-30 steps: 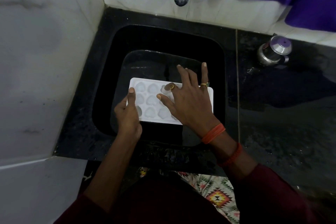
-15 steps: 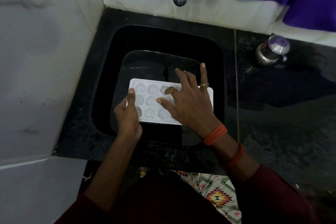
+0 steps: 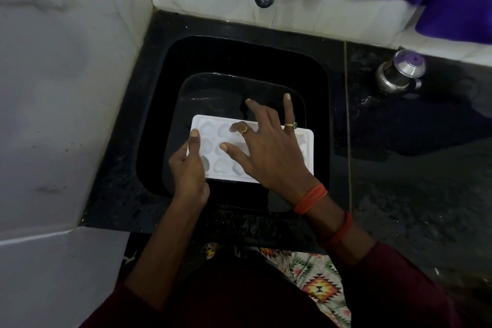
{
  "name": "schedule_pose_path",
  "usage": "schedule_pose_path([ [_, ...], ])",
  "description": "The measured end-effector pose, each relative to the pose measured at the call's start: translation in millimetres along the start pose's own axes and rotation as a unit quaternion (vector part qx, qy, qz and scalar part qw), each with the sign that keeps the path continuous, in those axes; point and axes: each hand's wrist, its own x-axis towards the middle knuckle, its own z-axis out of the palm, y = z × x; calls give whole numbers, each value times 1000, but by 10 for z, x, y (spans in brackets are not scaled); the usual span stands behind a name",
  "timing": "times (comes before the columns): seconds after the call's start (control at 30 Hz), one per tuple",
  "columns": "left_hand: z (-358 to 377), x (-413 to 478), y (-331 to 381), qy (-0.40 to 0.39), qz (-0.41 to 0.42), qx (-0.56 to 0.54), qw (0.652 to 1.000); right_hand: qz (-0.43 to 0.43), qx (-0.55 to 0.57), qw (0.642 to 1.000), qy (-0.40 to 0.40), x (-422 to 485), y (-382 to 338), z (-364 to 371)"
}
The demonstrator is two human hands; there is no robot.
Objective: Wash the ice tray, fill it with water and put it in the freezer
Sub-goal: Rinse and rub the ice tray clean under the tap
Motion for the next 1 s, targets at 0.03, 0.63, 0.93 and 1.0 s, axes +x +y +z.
schedule_pose_path([
  [0.03,0,-1,1,0,1,0,1000,-5,2,1000,-3,-1,-14,5],
  [0.63,-1,-34,28,-2,8,4,1000,-120,-99,987,-42,142,28,-49],
  [0.93,7,-33,64,-2,9,5,1000,-118,-91,988,-35,113,-42,-23],
  [1.0,9,-33,66,-3,9,3,1000,-116,-92,989,-25,100,-44,-12],
])
